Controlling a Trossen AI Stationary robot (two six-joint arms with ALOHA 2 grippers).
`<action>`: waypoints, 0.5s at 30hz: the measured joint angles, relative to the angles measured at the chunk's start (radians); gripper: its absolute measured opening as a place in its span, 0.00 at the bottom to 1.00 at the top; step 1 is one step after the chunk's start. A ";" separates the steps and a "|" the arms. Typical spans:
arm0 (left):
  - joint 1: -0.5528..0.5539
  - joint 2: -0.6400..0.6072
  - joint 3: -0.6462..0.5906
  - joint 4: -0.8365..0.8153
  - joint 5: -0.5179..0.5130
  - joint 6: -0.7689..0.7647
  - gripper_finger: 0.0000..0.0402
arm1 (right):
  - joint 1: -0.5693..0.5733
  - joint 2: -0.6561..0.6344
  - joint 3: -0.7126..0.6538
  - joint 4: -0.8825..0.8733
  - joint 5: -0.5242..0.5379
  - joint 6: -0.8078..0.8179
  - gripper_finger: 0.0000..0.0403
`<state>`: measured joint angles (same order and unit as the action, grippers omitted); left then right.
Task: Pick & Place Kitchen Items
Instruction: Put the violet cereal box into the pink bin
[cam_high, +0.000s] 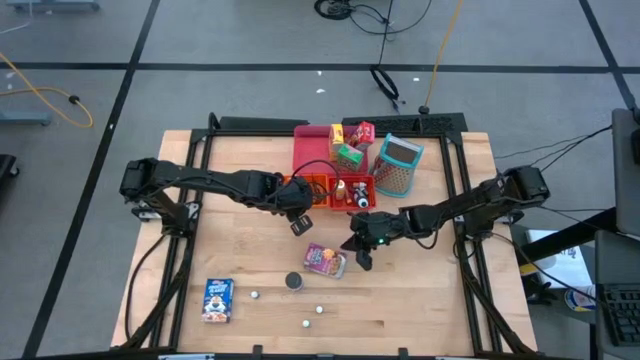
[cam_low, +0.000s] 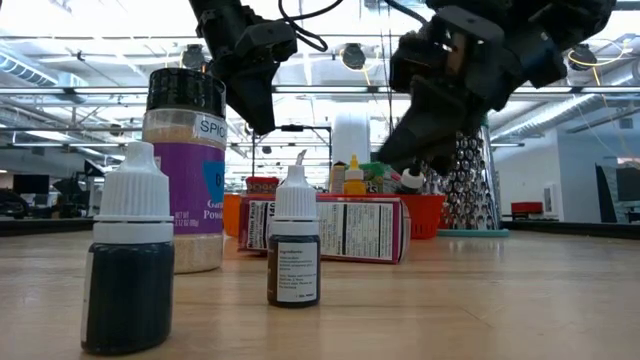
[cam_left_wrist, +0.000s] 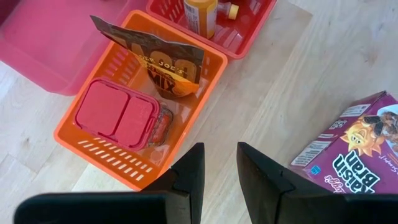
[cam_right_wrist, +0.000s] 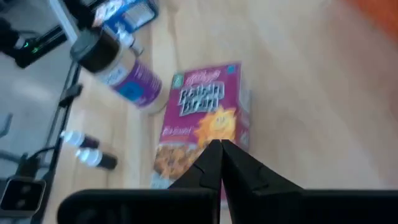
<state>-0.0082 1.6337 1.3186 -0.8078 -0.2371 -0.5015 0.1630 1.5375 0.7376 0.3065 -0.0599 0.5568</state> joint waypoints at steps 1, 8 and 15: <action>0.000 0.000 0.000 -0.001 0.000 0.000 0.23 | 0.003 0.004 0.000 -0.010 -0.009 0.004 0.01; 0.001 0.000 0.000 0.005 0.000 0.000 0.23 | 0.002 0.050 0.003 0.029 -0.020 0.001 0.14; 0.001 0.000 0.000 0.005 0.000 0.000 0.23 | -0.002 0.096 0.002 0.089 -0.021 -0.023 0.37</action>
<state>-0.0071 1.6337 1.3186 -0.8028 -0.2371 -0.5016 0.1608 1.6332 0.7399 0.3958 -0.0807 0.5341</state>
